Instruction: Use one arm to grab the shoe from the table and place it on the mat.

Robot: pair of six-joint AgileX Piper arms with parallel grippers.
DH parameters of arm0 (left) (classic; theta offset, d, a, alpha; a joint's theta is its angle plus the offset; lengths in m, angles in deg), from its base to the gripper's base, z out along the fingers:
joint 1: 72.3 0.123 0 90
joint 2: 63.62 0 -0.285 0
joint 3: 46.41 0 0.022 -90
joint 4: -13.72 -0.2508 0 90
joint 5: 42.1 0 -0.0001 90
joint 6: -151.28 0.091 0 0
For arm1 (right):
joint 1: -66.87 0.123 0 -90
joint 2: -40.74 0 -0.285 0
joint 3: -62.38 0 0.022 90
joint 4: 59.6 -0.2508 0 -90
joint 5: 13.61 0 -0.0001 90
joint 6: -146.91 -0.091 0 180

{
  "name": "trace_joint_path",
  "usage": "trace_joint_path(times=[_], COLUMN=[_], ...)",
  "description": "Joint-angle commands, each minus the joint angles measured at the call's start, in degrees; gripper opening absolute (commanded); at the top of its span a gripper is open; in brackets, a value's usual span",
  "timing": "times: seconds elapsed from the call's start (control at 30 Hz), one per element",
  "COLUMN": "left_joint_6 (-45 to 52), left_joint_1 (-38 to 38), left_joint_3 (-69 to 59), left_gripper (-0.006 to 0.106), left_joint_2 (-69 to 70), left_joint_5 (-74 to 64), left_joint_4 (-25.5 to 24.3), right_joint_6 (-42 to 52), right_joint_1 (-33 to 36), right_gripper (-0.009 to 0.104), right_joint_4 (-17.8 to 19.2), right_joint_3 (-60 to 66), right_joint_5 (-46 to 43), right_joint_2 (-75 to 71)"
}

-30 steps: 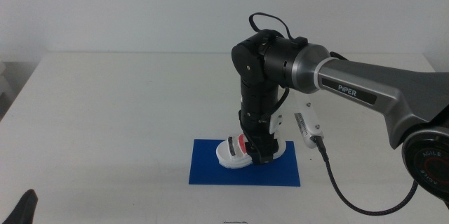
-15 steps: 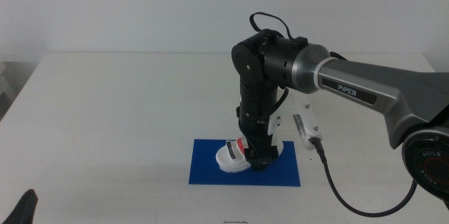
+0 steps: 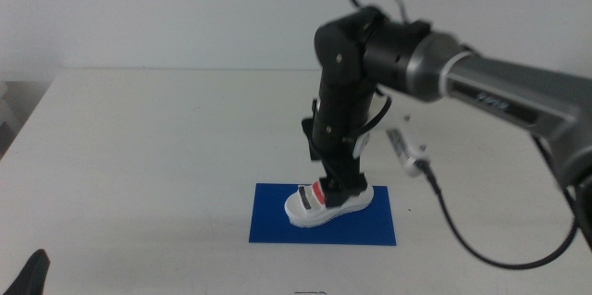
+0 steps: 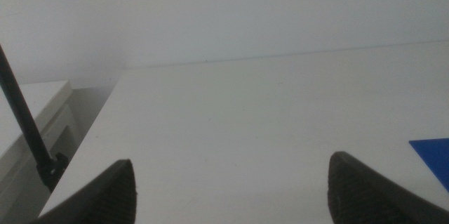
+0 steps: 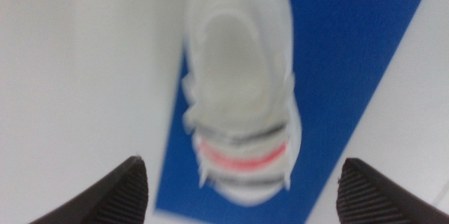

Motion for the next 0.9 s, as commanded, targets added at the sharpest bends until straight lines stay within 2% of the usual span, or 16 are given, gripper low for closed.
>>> trace_joint_path(times=[0.0, 0.1, 0.17, 0.27, 0.33, 0.47, 0.6, 0.7, 0.87], left_joint_6=[-0.8, -0.8, -0.8, -0.8, -0.8, -0.8, -0.8, -0.8, -0.8], left_joint_1=[-0.3, -0.3, -0.3, -0.3, -0.3, -0.3, -0.3, -0.3, -0.3], left_joint_3=[0.2, 0.2, 0.2, 0.2, 0.2, 0.2, 0.2, 0.2, 0.2], left_gripper=[0.094, 0.094, 0.094, 0.094, 0.094, 0.094, 0.094, 0.094, 0.094], left_joint_2=[0.9, 0.9, 0.9, 0.9, 0.9, 0.9, 0.9, 0.9, 0.9], left_joint_5=[4.8, 4.8, 4.8, 4.8, 4.8, 4.8, 4.8, 4.8, 4.8], left_joint_4=[0.5, 0.5, 0.5, 0.5, 0.5, 0.5, 0.5, 0.5, 0.5], right_joint_6=[2.2, 5.7, 11.1, 26.8, 41.7, 67.2, 76.5, 81.3, 82.8], right_joint_1=[-0.4, -0.4, -0.4, -0.4, -0.4, -0.4, -0.4, -2.7, -8.2], right_gripper=[0.076, 0.076, 0.076, 0.076, 0.075, 0.075, 0.075, 0.075, 0.075], right_joint_4=[0.5, 3.6, 7.6, 15.0, 21.0, 29.0, 35.2, 35.2, 35.0], right_joint_3=[-1.7, -1.7, -1.7, -1.7, -1.7, -1.7, -1.7, -1.7, -0.5], right_joint_5=[5.1, 5.1, 5.1, 5.1, 5.1, 5.0, 1.5, 1.5, 3.2], right_joint_2=[-6.6, -10.4, -13.0, -17.7, -20.9, -25.7, -28.8, -31.6, -37.8])
